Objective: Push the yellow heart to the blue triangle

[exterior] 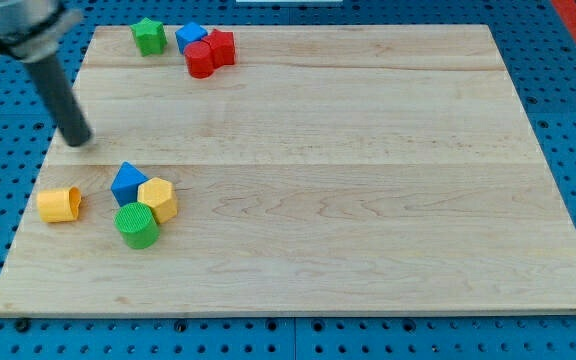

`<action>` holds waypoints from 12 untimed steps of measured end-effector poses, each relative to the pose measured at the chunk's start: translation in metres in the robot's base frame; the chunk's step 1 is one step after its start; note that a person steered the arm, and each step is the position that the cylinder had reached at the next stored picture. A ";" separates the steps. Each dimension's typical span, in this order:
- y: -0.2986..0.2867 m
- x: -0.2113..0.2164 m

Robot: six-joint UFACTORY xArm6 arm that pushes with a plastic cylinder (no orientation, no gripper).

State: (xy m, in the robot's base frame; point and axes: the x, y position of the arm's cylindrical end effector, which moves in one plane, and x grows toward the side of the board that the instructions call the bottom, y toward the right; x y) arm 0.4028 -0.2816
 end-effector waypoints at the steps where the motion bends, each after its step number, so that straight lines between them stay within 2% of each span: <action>1: -0.023 0.016; 3: 0.031 0.161; 4: 0.063 0.134; 5: 0.105 0.141; 6: 0.100 0.128; 7: 0.106 0.148; 8: 0.090 0.191; 9: -0.014 0.192; 10: -0.022 0.176; 11: -0.019 0.111; 12: -0.009 0.097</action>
